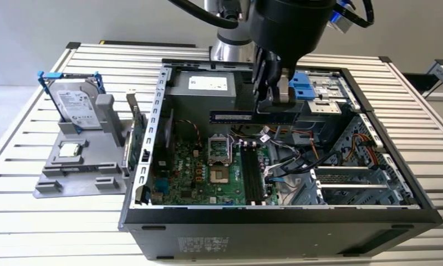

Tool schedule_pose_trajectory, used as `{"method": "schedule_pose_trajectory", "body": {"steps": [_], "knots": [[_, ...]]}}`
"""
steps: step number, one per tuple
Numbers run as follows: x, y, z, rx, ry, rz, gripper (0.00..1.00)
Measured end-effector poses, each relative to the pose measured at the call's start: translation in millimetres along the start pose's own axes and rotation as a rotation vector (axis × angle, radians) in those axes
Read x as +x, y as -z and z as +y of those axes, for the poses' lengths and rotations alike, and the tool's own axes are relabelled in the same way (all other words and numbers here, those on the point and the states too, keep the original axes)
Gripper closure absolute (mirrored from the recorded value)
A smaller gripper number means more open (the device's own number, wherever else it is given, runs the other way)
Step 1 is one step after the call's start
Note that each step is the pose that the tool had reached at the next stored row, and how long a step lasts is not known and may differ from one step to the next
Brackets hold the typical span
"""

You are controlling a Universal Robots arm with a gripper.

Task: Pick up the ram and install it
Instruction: 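Pick up the ram and move it above insertion slot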

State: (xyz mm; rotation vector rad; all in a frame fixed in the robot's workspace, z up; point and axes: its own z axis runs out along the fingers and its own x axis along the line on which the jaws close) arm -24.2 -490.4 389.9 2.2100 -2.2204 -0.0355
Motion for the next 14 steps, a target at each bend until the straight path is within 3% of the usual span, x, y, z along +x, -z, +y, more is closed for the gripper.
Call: {"method": "schedule_pose_trajectory", "body": {"steps": [14], "knots": [[-0.1, 0.4, -18.0, 0.0, 0.0, -0.0001, 1.0]]}}
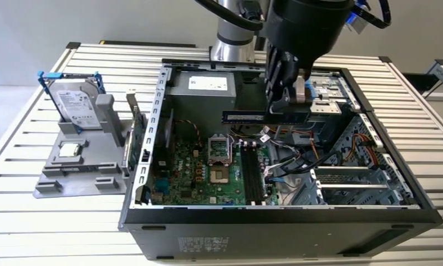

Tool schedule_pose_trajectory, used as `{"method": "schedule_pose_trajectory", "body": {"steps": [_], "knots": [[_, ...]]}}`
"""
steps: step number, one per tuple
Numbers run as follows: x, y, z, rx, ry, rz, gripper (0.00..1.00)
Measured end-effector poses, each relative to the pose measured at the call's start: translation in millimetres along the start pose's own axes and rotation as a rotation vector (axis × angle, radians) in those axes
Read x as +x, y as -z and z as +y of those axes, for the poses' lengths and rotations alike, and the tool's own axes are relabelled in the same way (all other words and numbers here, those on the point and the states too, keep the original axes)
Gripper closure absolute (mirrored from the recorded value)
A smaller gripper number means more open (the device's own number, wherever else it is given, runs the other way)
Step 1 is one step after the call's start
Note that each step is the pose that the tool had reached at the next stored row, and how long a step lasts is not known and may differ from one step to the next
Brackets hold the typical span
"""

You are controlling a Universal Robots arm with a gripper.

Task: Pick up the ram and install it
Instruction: 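Pick up the ram and move it above insertion slot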

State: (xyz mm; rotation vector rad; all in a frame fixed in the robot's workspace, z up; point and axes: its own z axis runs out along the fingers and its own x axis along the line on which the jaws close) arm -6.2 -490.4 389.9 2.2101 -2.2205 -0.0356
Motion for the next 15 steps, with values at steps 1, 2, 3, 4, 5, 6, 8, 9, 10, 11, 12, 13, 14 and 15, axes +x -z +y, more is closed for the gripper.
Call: {"method": "schedule_pose_trajectory", "body": {"steps": [1, 2, 3, 4, 5, 6, 8, 9, 10, 11, 12, 13, 14, 15], "knots": [[0.0, 0.0, -1.2, 0.0, 0.0, 0.0, 1.0], [0.0, 0.0, -2.4, 0.0, 0.0, 0.0, 1.0], [0.0, 0.1, -3.7, 0.0, 0.0, 0.0, 1.0], [0.0, 0.1, -5.0, 0.0, 0.0, 0.0001, 1.0], [-0.1, 0.1, -6.2, 0.0, 0.0, 0.0, 1.0], [-0.1, 0.1, -7.5, 0.0, 0.0, 0.0, 1.0], [-0.1, 0.2, -9.9, 0.0, 0.0, 0.0, 1.0], [-0.1, 0.2, -11.2, 0.0, 0.0, 0.0, 1.0], [-0.1, 0.3, -12.5, 0.0001, 0.0, 0.0002, 1.0], [-0.1, 0.3, -13.7, 0.0001, 0.0, 0.0001, 1.0], [-0.1, 0.4, -14.9, 0.0001, 0.0, 0.0001, 1.0], [-0.1, 0.4, -16.2, 0.0, 0.0, 0.0, 1.0], [-0.1, 0.4, -17.4, -0.0001, 0.0, 0.0001, 1.0], [-0.1, 0.4, -18.6, -0.0001, 0.0, 0.0001, 1.0]]}}
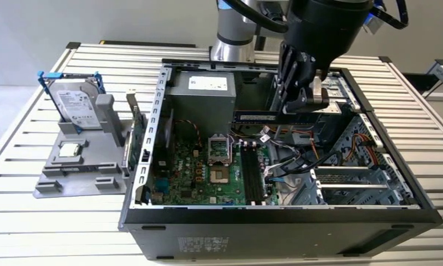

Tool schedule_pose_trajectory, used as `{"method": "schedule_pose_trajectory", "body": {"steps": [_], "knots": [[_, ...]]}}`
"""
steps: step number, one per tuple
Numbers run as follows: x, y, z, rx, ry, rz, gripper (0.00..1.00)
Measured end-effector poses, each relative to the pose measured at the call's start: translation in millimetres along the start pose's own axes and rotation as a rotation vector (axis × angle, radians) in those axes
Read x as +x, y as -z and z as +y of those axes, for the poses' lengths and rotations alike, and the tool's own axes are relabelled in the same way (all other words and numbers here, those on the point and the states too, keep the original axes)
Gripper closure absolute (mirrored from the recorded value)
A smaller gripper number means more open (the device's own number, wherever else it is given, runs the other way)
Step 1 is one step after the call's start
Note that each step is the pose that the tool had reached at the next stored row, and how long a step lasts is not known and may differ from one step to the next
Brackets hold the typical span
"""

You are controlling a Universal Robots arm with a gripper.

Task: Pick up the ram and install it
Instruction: 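Pick up the ram and move it above insertion slot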

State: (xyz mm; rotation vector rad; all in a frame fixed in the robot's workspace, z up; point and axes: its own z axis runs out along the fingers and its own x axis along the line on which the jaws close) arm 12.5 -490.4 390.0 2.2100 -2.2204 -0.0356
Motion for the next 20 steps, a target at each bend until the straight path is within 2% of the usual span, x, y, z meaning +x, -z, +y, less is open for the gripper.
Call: {"method": "schedule_pose_trajectory", "body": {"steps": [9, 20], "knots": [[0.0, 0.2, -10.3, 0.0001, 0.0, 0.0, 1.0], [0.0, 0.2, -11.4, 0.0001, 0.0, 0.0, 1.0]]}}
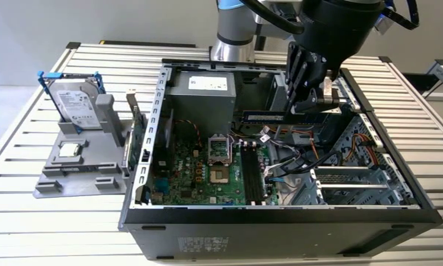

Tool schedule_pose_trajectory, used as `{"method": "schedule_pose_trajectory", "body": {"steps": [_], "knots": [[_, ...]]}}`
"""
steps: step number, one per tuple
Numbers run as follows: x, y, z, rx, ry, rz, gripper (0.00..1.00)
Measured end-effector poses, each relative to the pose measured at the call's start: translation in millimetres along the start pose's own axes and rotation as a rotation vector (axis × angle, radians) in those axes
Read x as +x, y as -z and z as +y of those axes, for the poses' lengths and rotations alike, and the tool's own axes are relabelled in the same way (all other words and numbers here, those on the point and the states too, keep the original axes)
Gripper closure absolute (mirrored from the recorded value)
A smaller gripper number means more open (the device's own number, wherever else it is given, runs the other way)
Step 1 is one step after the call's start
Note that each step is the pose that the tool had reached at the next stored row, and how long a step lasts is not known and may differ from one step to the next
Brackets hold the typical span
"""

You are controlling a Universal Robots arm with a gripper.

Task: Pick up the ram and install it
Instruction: 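Pick up the ram and move it above insertion slot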

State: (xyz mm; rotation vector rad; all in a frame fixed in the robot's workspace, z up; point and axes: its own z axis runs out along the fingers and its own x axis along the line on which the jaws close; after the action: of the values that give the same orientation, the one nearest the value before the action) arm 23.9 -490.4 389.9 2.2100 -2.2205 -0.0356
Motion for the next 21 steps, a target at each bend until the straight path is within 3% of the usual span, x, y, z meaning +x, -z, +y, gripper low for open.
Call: {"method": "schedule_pose_trajectory", "body": {"steps": [5, 21], "knots": [[0.0, 0.0, 0.0, 0.0001, -0.005, -0.0002, 1.0], [0.0, 0.0, -0.1, 0.0009, -0.092, -0.002, 1.0]]}}
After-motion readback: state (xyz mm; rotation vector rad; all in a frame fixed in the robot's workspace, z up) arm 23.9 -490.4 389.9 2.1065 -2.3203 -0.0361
